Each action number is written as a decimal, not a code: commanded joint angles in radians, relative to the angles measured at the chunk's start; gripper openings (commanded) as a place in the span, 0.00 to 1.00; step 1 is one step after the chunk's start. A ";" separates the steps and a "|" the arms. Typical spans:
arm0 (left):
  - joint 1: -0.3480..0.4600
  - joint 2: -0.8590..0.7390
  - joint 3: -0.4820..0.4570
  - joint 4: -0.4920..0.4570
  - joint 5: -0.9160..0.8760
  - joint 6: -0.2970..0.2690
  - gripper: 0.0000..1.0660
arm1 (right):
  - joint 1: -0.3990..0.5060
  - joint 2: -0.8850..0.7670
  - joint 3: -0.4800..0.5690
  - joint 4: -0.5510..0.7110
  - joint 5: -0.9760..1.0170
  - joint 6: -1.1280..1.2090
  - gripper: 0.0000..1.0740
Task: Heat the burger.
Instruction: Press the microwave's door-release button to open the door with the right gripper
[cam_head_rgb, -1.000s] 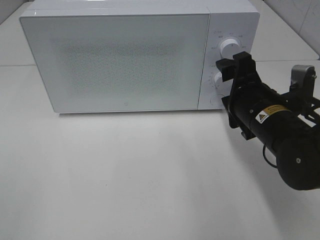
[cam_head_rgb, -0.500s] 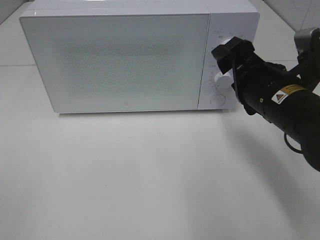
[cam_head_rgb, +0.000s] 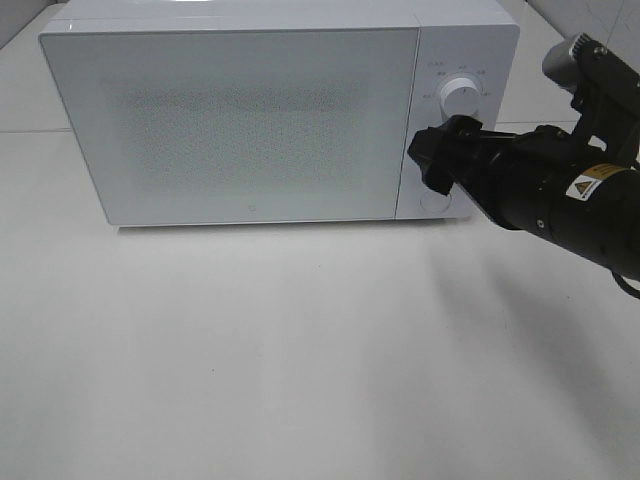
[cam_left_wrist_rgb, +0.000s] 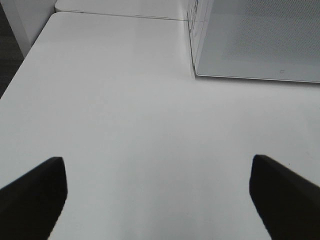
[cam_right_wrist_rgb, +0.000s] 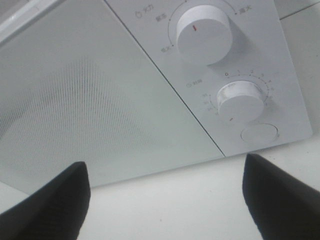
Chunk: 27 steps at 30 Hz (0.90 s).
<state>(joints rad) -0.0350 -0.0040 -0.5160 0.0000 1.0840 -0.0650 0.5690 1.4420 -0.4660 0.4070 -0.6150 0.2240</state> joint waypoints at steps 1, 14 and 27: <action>0.003 -0.011 0.000 -0.013 -0.017 0.003 0.85 | -0.002 -0.037 -0.035 0.016 0.130 -0.190 0.70; 0.003 -0.011 0.000 -0.013 -0.017 0.003 0.85 | -0.100 -0.057 -0.204 -0.026 0.746 -0.416 0.70; 0.003 -0.011 0.000 -0.012 -0.017 0.003 0.85 | -0.118 -0.178 -0.331 -0.435 1.189 -0.166 0.70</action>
<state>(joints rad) -0.0350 -0.0040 -0.5160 0.0000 1.0840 -0.0650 0.4570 1.2920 -0.7900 0.0310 0.5340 0.0100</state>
